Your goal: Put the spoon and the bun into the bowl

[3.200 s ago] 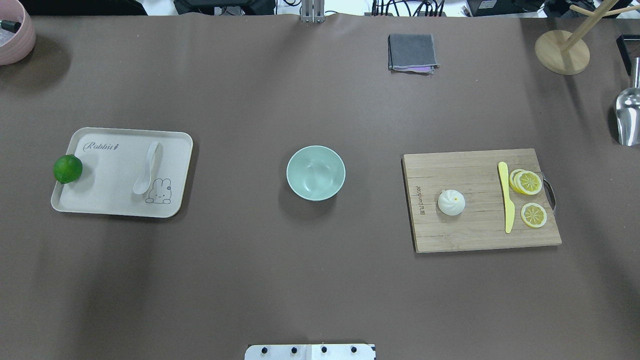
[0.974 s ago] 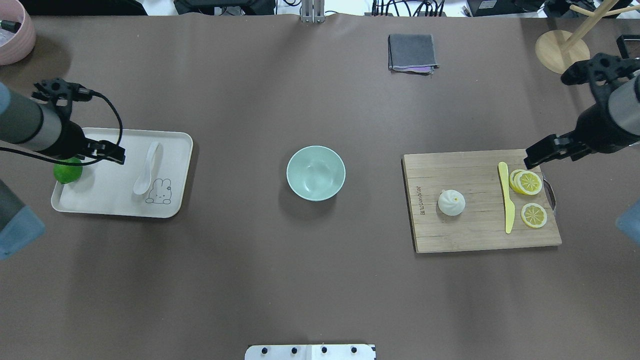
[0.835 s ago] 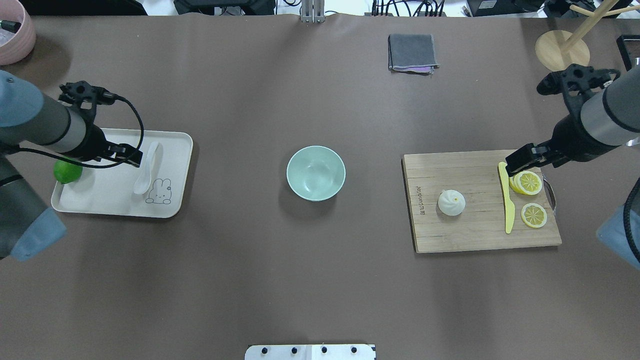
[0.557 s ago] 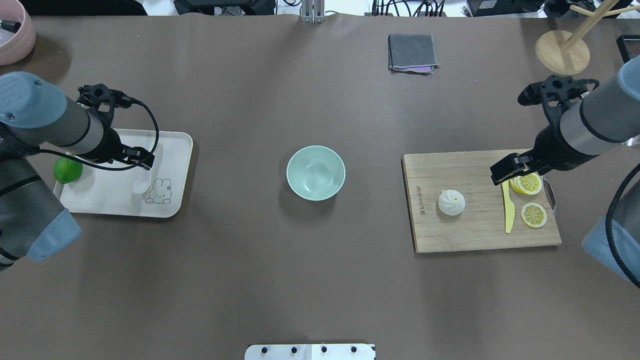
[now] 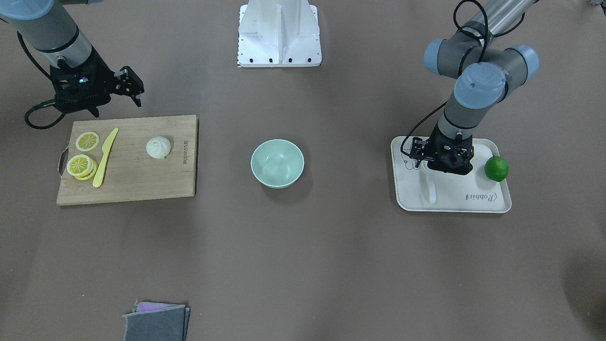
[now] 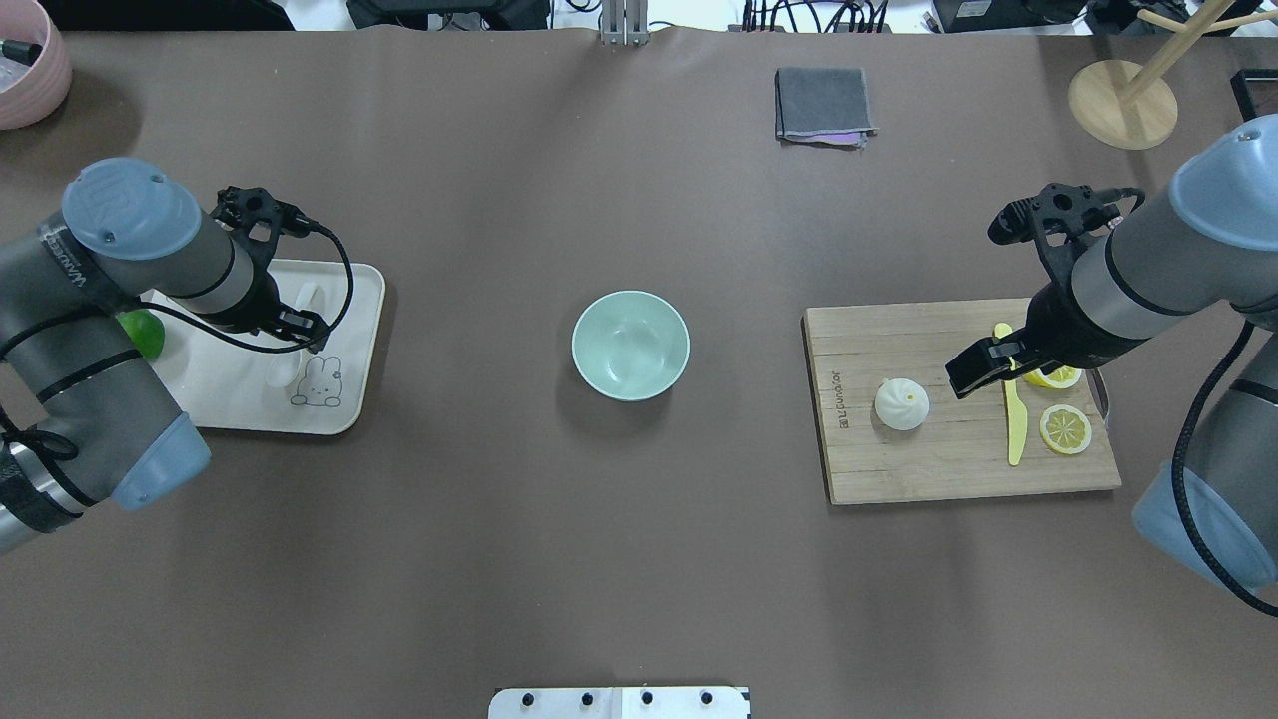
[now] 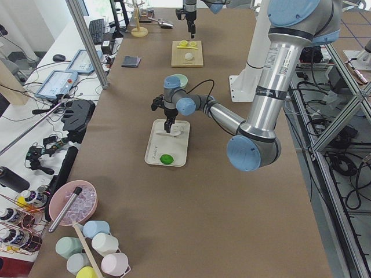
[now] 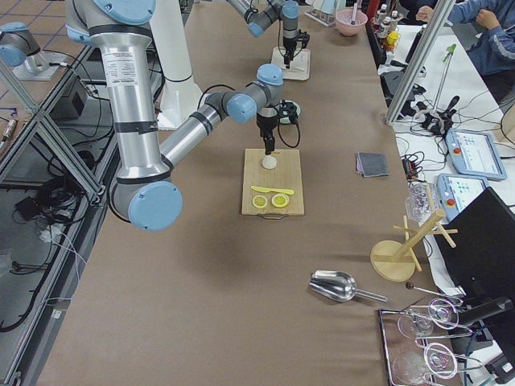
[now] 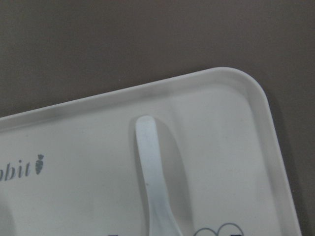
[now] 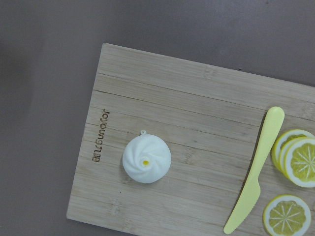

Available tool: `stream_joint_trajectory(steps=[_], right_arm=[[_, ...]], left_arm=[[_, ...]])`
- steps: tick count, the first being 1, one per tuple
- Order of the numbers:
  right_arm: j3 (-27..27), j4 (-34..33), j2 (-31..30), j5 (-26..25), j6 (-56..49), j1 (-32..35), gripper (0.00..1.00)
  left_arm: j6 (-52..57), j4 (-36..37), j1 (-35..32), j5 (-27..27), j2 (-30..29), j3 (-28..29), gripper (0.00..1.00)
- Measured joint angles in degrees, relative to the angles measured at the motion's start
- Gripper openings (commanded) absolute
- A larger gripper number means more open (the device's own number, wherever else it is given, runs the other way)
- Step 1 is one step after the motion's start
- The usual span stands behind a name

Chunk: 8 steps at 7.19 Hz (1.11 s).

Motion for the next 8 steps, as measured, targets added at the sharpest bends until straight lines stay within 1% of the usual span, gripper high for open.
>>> stream_joint_trajectory(steps=[1, 3, 4, 5, 7, 8], right_arm=[[-0.04, 0.0, 0.04, -0.04, -0.02, -0.1, 1.0], [-0.04, 0.0, 0.08, -0.1, 0.01, -0.18, 1.0], [-0.03, 0.0, 0.08, -0.11, 0.02, -0.2, 1.0], [0.04, 0.0, 0.08, -0.1, 0.02, -0.2, 1.0], [0.14, 0.0, 0.11, -0.1, 0.8, -0.2, 1.0], [-0.07, 0.0, 0.19, -0.46, 1.08, -0.33, 1.0]], left_arm=[[0.11, -1.2, 0.01, -0.05, -0.82, 1.79, 0.66], [0.0, -4.36, -0.16, -0.3, -1.65, 4.6, 0.42], [0.04, -5.02, -0.24, -0.36, -1.76, 5.31, 0.22], [0.1, -5.26, -0.34, -0.43, -1.79, 5.57, 0.0], [0.1, -5.07, -0.65, -0.93, -1.81, 5.22, 0.0], [-0.09, -4.75, -1.11, -2.14, -1.86, 4.66, 0.0]])
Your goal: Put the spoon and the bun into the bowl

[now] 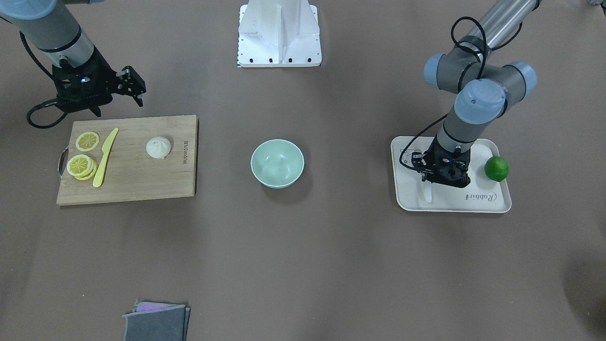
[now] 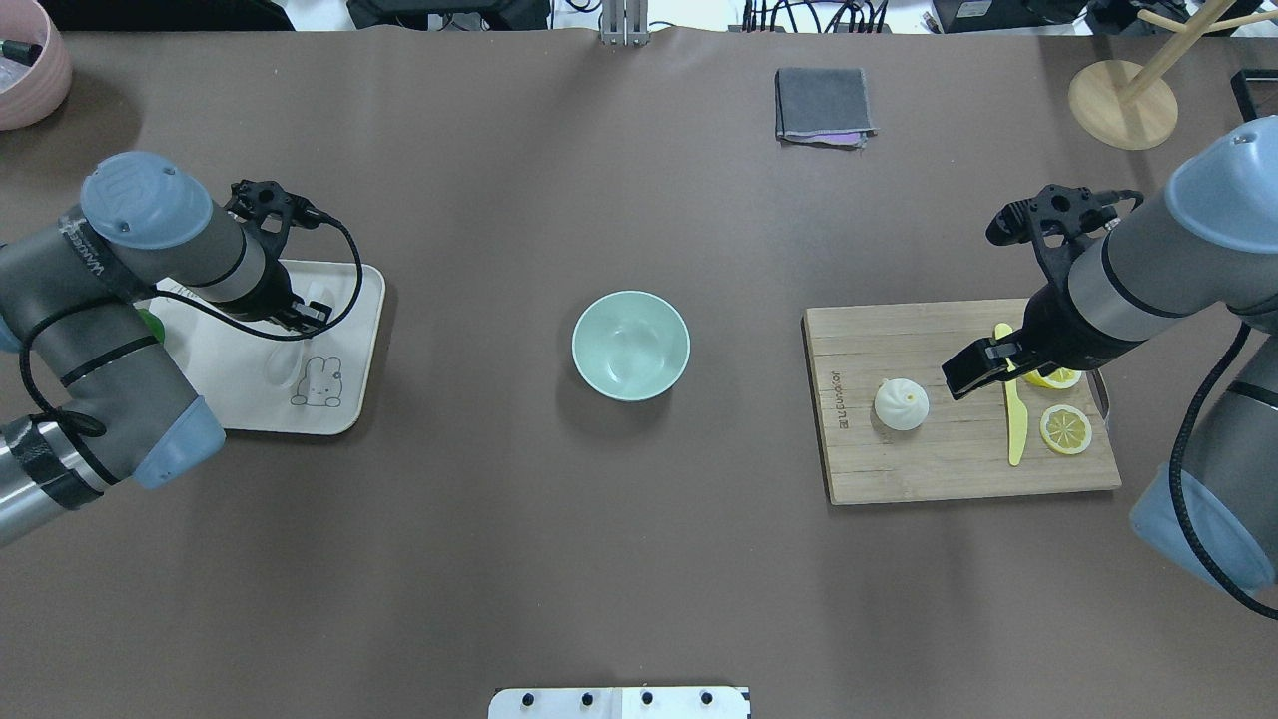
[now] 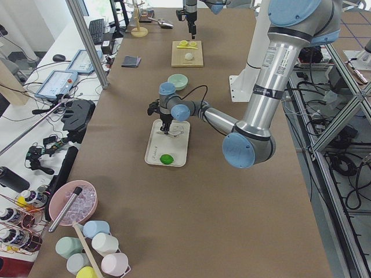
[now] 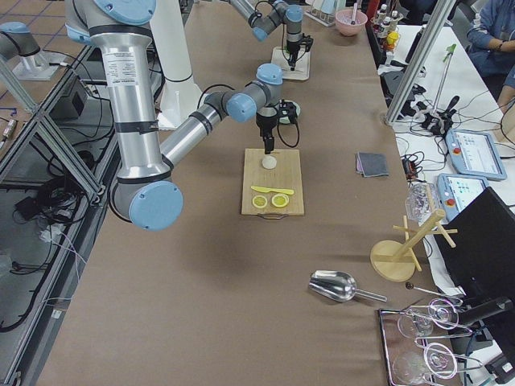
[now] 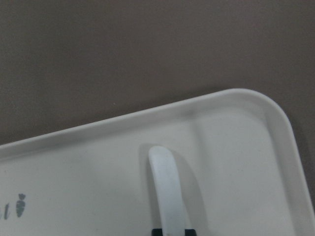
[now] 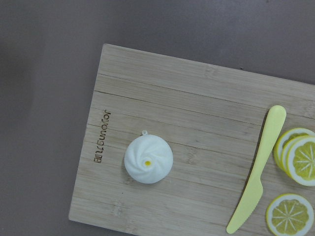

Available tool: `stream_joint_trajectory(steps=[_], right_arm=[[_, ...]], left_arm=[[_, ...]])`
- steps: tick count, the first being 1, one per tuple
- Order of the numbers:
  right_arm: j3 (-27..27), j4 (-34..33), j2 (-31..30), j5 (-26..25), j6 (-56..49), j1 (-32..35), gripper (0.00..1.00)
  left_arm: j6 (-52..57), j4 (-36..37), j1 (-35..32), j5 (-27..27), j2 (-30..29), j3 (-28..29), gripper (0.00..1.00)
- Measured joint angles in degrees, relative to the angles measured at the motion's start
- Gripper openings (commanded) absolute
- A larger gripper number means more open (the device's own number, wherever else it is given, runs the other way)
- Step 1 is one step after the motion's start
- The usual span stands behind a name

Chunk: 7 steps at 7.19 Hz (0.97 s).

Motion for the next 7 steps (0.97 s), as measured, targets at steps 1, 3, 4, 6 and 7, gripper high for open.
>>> stream_joint_trajectory(steps=[1, 3, 4, 6, 7], right_arm=[[-0.33, 0.0, 0.1, -0.76, 0.13, -0.36, 1.0], [-1.83, 0.0, 0.99, -2.83, 0.86, -2.62, 1.0], [-2.55, 0.0, 1.68, -4.65, 2.39, -4.77, 1.0], [-5.48, 2.6, 2.24, -7.45, 4.42, -7.77, 1.0], [-7.97, 5.97, 2.28, -7.97, 4.69, -8.25, 1.0]], left_arm=[[-0.38, 0.68, -0.58, -1.58, -0.16, -1.02, 0.0], [-4.84, 6.44, -0.68, -2.75, -4.14, -4.39, 0.0], [-9.39, 9.05, 0.14, -2.82, -7.69, -5.27, 0.0], [-20.79, 10.72, 5.09, -1.64, -14.69, -5.4, 0.0], [-25.49, 10.81, 7.8, 0.55, -18.07, -4.79, 0.0]])
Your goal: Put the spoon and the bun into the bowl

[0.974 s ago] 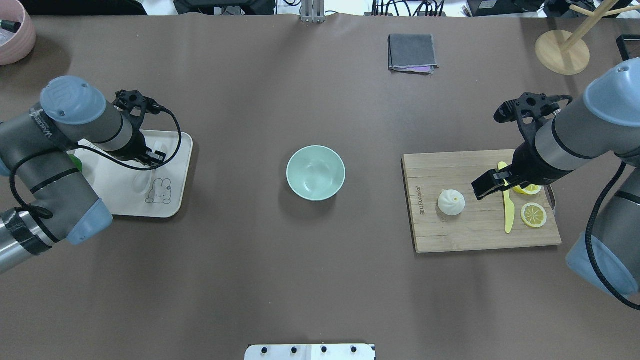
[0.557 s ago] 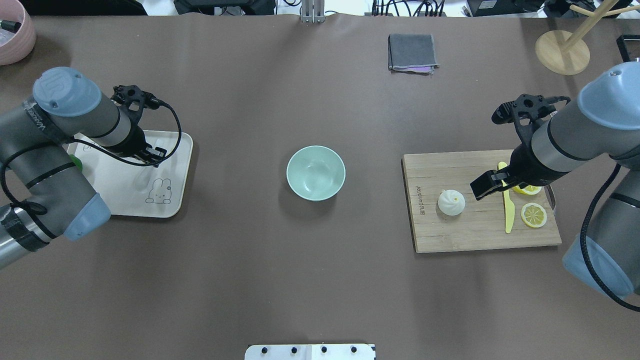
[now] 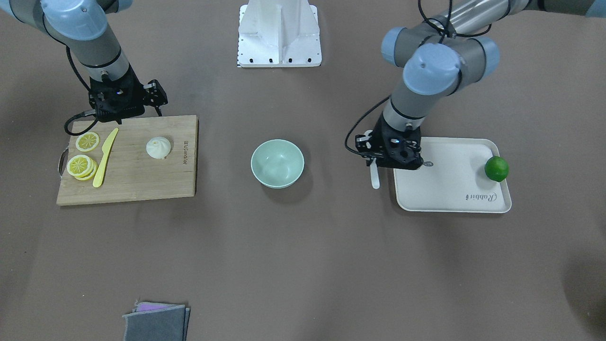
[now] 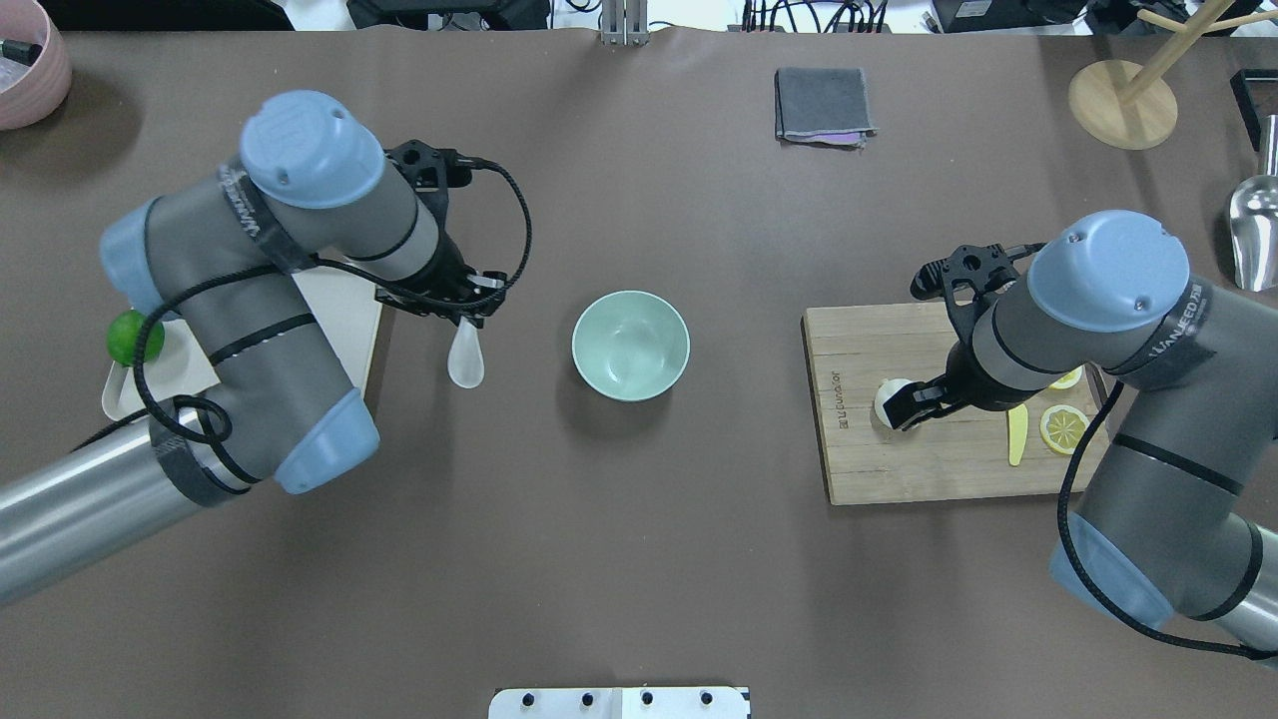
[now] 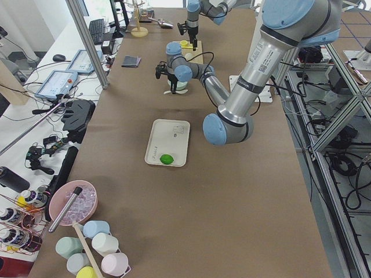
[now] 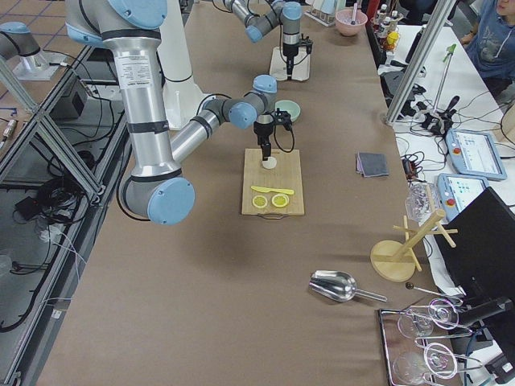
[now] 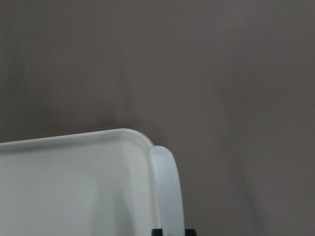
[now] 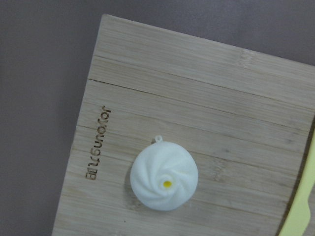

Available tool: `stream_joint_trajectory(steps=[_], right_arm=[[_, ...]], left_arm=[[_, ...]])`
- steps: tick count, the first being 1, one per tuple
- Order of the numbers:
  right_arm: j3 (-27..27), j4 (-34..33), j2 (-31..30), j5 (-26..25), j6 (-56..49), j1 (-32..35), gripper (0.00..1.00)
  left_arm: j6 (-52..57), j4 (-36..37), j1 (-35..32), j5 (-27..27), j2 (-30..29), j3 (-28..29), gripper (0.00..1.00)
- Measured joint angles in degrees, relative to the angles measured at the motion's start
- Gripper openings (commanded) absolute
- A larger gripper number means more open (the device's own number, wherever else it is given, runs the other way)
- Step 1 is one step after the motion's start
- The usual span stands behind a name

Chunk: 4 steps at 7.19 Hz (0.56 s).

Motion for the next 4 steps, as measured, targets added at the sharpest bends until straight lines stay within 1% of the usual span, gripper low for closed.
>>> stream_joint_trajectory(steps=[1, 2, 4], right_arm=[[-2.18, 2.94, 0.04, -0.18, 0.09, -0.17, 1.0], [-3.31, 4.32, 0.04, -0.24, 0.12, -0.2, 0.99], [-4.69, 5.03, 0.26, -0.39, 0.1, -0.27, 0.93]], left_arm=[[-3.69, -0.01, 2.13, 2.4, -4.03, 1.96, 0.0], [-5.98, -0.15, 3.09, 3.55, -7.77, 4.83, 0.0], [-8.12, -2.77, 3.57, 6.4, -12.68, 10.99, 0.0]])
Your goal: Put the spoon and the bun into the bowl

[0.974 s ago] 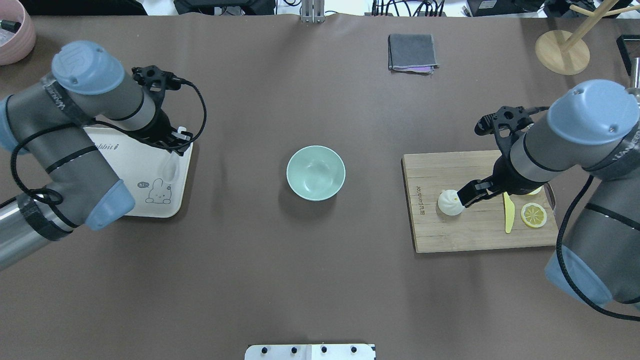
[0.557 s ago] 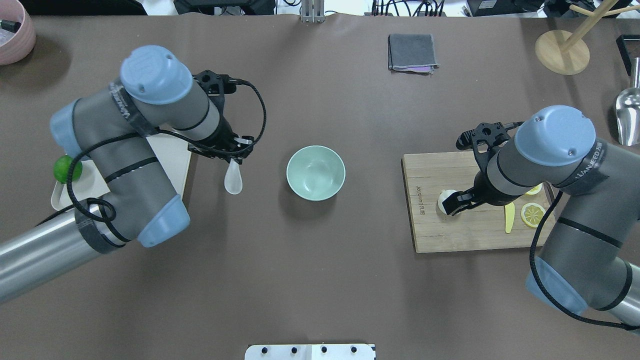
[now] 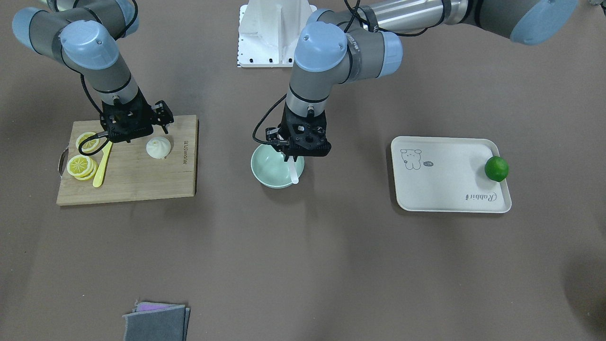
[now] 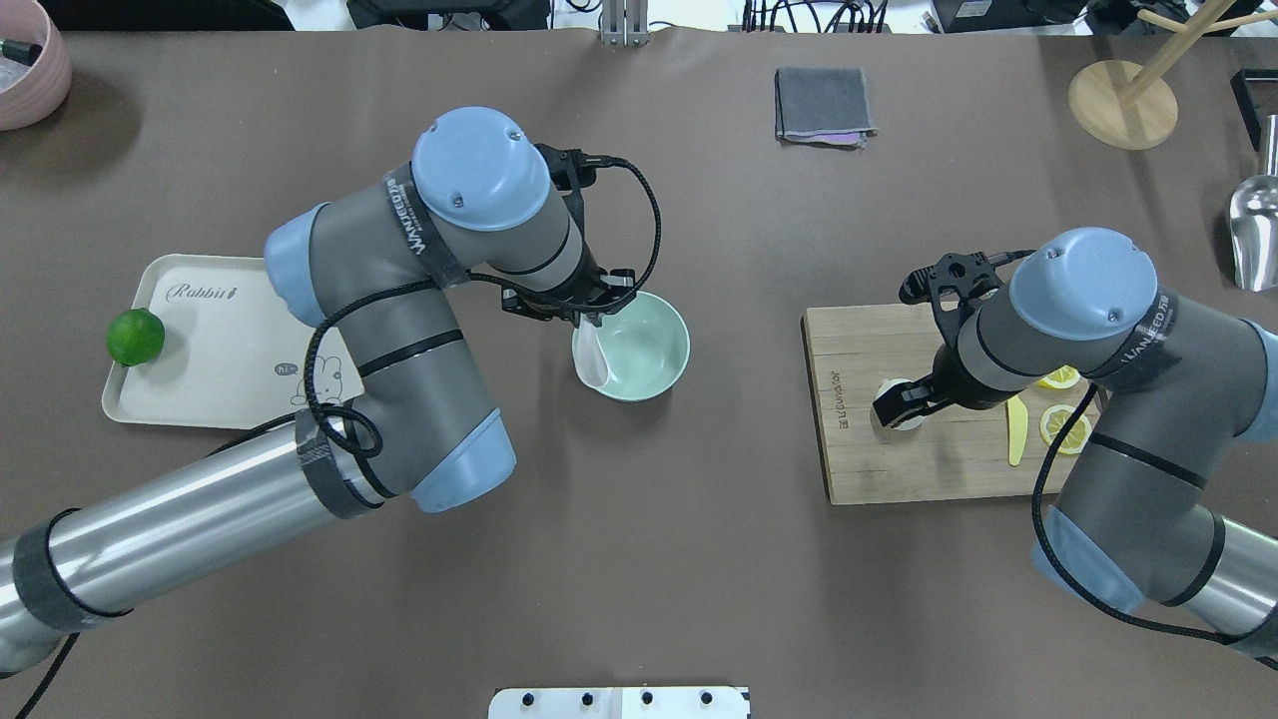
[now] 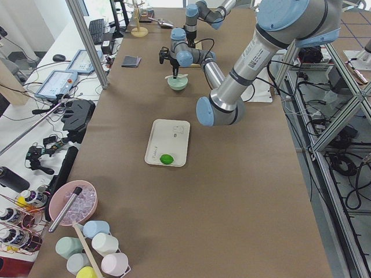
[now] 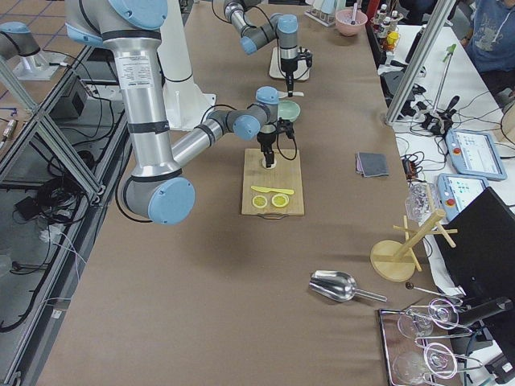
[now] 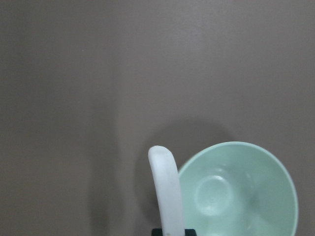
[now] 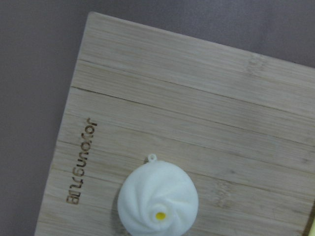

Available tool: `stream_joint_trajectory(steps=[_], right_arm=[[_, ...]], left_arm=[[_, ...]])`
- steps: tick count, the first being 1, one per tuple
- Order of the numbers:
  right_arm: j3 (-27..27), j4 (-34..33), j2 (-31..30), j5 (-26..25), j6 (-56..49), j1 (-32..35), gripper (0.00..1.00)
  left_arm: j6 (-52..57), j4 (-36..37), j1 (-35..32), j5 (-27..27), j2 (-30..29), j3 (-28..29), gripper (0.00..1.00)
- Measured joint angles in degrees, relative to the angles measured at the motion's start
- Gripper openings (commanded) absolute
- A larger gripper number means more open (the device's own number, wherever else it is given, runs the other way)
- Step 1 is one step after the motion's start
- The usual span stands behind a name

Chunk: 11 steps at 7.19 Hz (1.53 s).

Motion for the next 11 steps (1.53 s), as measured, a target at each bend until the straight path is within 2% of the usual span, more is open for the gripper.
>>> stream_joint_trajectory(steps=[1, 2, 3, 4, 5, 6, 7, 9, 11], right_arm=[[-0.63, 0.05, 0.45, -0.04, 0.06, -0.06, 0.91], [-1.04, 0.07, 0.7, -0.02, 0.17, -0.15, 0.84], [-1.34, 0.07, 0.83, 0.04, 0.23, -0.42, 0.74], [-1.65, 0.16, 0.9, 0.02, 0.23, -0.79, 0.72], [-2.1, 0.46, 1.03, -0.04, 0.22, -0.99, 0.63], [-3.09, 1.21, 1.42, -0.21, 0.22, -1.06, 0.23], [-4.23, 2.28, 1.86, -0.42, 0.24, -1.05, 0.0], [-4.86, 3.43, 2.21, -0.36, 0.22, -0.62, 0.0], [-3.75, 3.58, 2.36, 0.2, 0.18, 0.23, 0.0]], left_arm=[[-0.75, -2.33, 0.1, 1.26, -1.05, 2.78, 0.0], [-1.07, -3.67, 0.15, 1.78, -1.48, 4.59, 0.99], [-1.21, -4.74, 0.24, 2.01, -1.52, 5.66, 0.99], [-1.21, -5.42, 0.31, 2.19, -1.45, 6.0, 0.99], [-1.18, -5.64, 0.29, 2.36, -1.41, 5.81, 0.99], [-1.15, -5.59, 0.16, 2.41, -1.29, 5.28, 0.99], [-1.1, -5.47, -0.08, 2.41, -0.95, 4.55, 0.99], [-0.85, -5.36, -1.43, 1.77, -0.31, 3.4, 0.99], [0.4, -5.3, -4.91, -2.54, 2.32, -0.06, 0.99]])
